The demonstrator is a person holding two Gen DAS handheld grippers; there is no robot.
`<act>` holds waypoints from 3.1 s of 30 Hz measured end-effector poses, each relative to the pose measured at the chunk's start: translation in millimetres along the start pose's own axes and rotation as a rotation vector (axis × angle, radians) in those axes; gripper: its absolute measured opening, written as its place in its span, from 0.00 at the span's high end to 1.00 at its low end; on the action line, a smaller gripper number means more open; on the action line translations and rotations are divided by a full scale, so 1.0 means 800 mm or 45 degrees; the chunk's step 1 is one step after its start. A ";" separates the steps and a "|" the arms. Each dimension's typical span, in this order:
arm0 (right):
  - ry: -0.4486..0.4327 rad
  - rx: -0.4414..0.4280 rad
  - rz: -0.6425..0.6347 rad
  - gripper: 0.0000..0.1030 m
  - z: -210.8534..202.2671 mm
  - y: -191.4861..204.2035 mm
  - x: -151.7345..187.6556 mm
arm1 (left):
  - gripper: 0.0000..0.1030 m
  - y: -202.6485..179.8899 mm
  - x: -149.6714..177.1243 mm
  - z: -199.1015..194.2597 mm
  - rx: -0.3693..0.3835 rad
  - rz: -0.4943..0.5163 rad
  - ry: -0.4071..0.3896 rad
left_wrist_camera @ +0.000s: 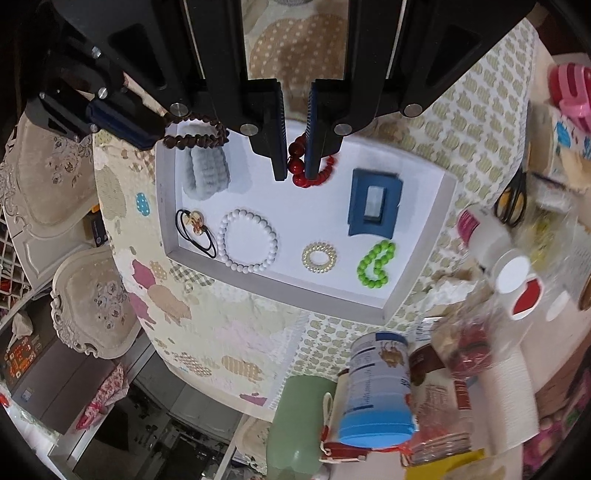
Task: Organize jewelry
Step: 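Lower the red bracelet into the tray with the left tool while the right tool lowers the wooden bracelet, then withdraw both tools from the tray toward the silver bangle and cream scrunchie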
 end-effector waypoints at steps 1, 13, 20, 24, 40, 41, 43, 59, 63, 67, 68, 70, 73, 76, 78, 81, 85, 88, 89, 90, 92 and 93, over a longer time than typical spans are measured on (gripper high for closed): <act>0.009 -0.003 0.006 0.92 0.006 -0.001 -0.002 | 0.87 -0.001 -0.003 0.004 0.002 0.003 0.007; 0.137 -0.005 0.102 0.92 0.090 -0.033 -0.019 | 0.87 0.015 -0.063 0.087 0.012 -0.023 0.125; 0.196 0.045 0.188 0.92 0.131 -0.071 -0.023 | 0.87 0.049 -0.083 0.116 -0.026 -0.075 0.160; 0.197 0.076 0.163 0.92 0.143 -0.072 -0.033 | 0.87 0.056 -0.089 0.125 -0.044 -0.070 0.165; 0.197 0.105 0.169 0.71 0.132 -0.075 -0.032 | 0.76 0.054 -0.087 0.106 -0.038 -0.071 0.137; 0.189 0.101 0.175 0.71 0.129 -0.076 -0.031 | 0.75 0.053 -0.085 0.102 -0.047 -0.065 0.129; 0.164 0.090 0.185 0.71 0.117 -0.074 -0.028 | 0.75 0.050 -0.080 0.093 -0.075 -0.049 0.103; 0.037 0.110 0.144 0.56 0.024 -0.036 0.011 | 0.75 0.023 -0.005 0.027 -0.180 0.044 -0.038; 0.014 0.116 0.126 0.54 0.001 -0.026 0.028 | 0.75 0.016 0.022 0.012 -0.199 0.056 -0.059; -0.003 0.125 0.125 0.54 -0.019 -0.019 0.050 | 0.75 0.009 0.045 0.001 -0.207 0.060 -0.077; -0.007 0.128 0.127 0.53 -0.024 -0.017 0.055 | 0.75 0.007 0.051 -0.001 -0.206 0.061 -0.081; -0.011 0.135 0.136 0.52 -0.034 -0.015 0.069 | 0.75 0.002 0.064 -0.007 -0.212 0.064 -0.092; -0.015 0.141 0.144 0.50 -0.045 -0.012 0.086 | 0.75 -0.002 0.082 -0.014 -0.218 0.065 -0.103; -0.010 0.144 0.147 0.49 -0.052 -0.009 0.102 | 0.75 -0.006 0.100 -0.018 -0.223 0.066 -0.106; -0.001 0.140 0.148 0.49 -0.057 -0.007 0.114 | 0.75 -0.007 0.113 -0.020 -0.211 0.055 -0.097; 0.011 0.143 0.139 0.49 -0.062 -0.005 0.129 | 0.75 -0.004 0.132 -0.024 -0.200 0.038 -0.091; 0.036 0.132 0.139 0.48 -0.065 -0.003 0.156 | 0.75 0.003 0.156 -0.025 -0.165 0.015 -0.066; 0.075 0.126 0.129 0.48 -0.061 -0.001 0.175 | 0.74 0.010 0.177 -0.021 -0.137 -0.002 -0.029; 0.090 0.127 0.123 0.48 -0.059 0.001 0.182 | 0.74 0.012 0.182 -0.020 -0.135 -0.007 -0.021; 0.101 0.128 0.118 0.48 -0.057 0.002 0.189 | 0.74 0.015 0.191 -0.018 -0.131 -0.015 -0.010; 0.119 0.127 0.112 0.47 -0.054 0.005 0.199 | 0.71 0.020 0.203 -0.015 -0.123 -0.024 0.007; 0.129 0.125 0.110 0.46 -0.051 0.006 0.205 | 0.69 0.022 0.211 -0.012 -0.116 -0.027 0.023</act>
Point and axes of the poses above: each gripper's, at about its wrist camera, not at the fingertips, and z roughly the way its jaws point, y to its left, x to its underside, the point moved 6 cm from there along z, roughly the way its jaws point, and after that the axes turned 11 degrees about y, right-handed, at the moved point
